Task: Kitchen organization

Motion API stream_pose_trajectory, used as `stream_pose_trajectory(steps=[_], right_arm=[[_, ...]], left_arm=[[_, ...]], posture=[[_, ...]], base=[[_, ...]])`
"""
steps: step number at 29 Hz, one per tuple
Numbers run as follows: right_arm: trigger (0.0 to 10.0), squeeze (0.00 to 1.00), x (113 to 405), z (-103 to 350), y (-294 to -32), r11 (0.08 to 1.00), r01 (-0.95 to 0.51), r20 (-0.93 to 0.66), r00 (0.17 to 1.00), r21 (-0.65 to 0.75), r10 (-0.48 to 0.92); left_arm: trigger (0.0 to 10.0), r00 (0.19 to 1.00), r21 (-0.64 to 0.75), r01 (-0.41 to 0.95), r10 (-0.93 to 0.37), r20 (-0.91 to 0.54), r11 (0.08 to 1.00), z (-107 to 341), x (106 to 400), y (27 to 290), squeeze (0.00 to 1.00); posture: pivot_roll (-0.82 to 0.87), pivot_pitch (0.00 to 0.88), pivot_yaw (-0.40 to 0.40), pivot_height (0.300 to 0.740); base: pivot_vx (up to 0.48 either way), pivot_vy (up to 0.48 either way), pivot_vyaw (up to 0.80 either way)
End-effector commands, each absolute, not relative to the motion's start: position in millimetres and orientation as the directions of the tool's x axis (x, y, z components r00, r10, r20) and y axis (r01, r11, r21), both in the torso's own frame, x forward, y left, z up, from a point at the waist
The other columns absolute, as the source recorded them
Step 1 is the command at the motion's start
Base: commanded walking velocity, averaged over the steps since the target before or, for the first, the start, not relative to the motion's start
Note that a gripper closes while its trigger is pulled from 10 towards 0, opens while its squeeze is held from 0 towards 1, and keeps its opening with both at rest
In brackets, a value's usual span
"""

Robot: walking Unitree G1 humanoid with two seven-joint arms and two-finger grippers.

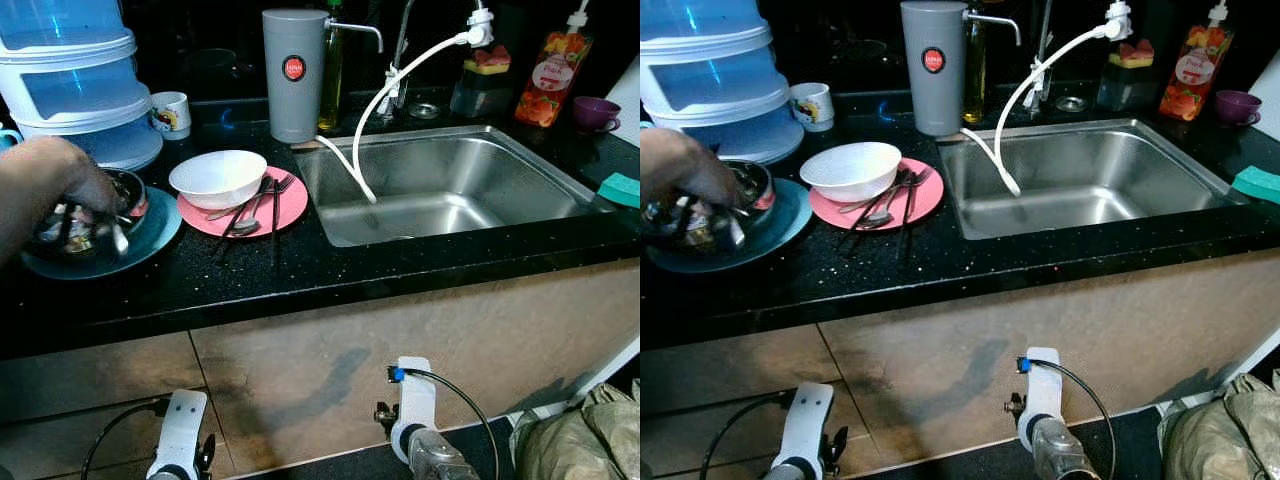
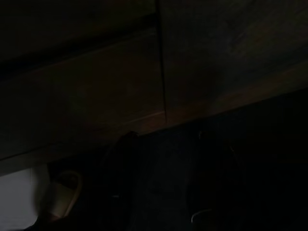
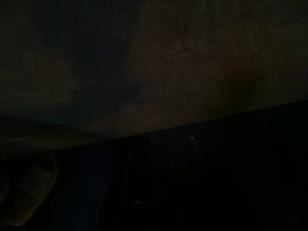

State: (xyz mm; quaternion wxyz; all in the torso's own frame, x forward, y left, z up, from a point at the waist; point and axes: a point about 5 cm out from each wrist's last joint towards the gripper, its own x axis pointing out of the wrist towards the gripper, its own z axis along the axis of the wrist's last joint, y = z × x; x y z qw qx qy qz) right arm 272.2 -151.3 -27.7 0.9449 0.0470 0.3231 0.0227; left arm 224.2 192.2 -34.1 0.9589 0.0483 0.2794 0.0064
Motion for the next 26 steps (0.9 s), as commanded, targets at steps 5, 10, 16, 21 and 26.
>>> stream_pose_trajectory(steps=[5, 10, 16, 21, 26], right_arm=[[10.0, 0.00, 270.2, -28.6, -148.0, 0.992, -0.025, -0.596, 0.797, 0.126, 0.096], [10.0, 0.00, 267.8, -31.0, -148.5, 0.991, -0.028, -0.613, 0.783, 0.133, 0.105], [10.0, 0.00, 273.6, -27.0, -147.0, 0.996, -0.077, -0.618, 0.781, 0.055, 0.095], [10.0, 0.00, 272.3, -26.8, -146.8, 0.995, -0.070, -0.596, 0.796, 0.076, 0.102], [10.0, 0.00, 269.1, -29.8, -149.1, 0.996, -0.048, -0.613, 0.786, 0.069, 0.081]], left_arm=[[10.0, 0.834, 0.095, 0.029, 0.028, -0.551, 0.995, -38.5, 218.3, 193.4, 0.00], [10.0, 0.834, 0.091, 0.050, 0.008, -0.552, 0.995, -37.9, 218.7, 190.1, 0.00], [10.0, 0.845, 0.089, -0.004, 0.051, -0.533, 0.996, -34.7, 221.4, 192.7, 0.00], [10.0, 0.850, 0.071, -0.043, 0.074, -0.522, 0.997, -32.8, 220.4, 197.0, 0.00], [10.0, 0.845, 0.038, -0.039, 0.053, -0.531, 0.999, -33.5, 219.5, 197.7, 0.02]], posture=[[0.01, 0.081, -0.015, 0.740], [0.02, 0.078, -0.012, 0.740], [0.01, 0.093, -0.005, 0.740], [0.02, 0.091, -0.001, 0.740], [0.01, 0.092, 0.006, 0.740]], base=[[0.000, 0.000, 0.00], [0.000, 0.000, 0.00], [0.000, 0.000, 0.00], [0.000, 0.000, 0.00], [0.000, 0.000, 0.00]])
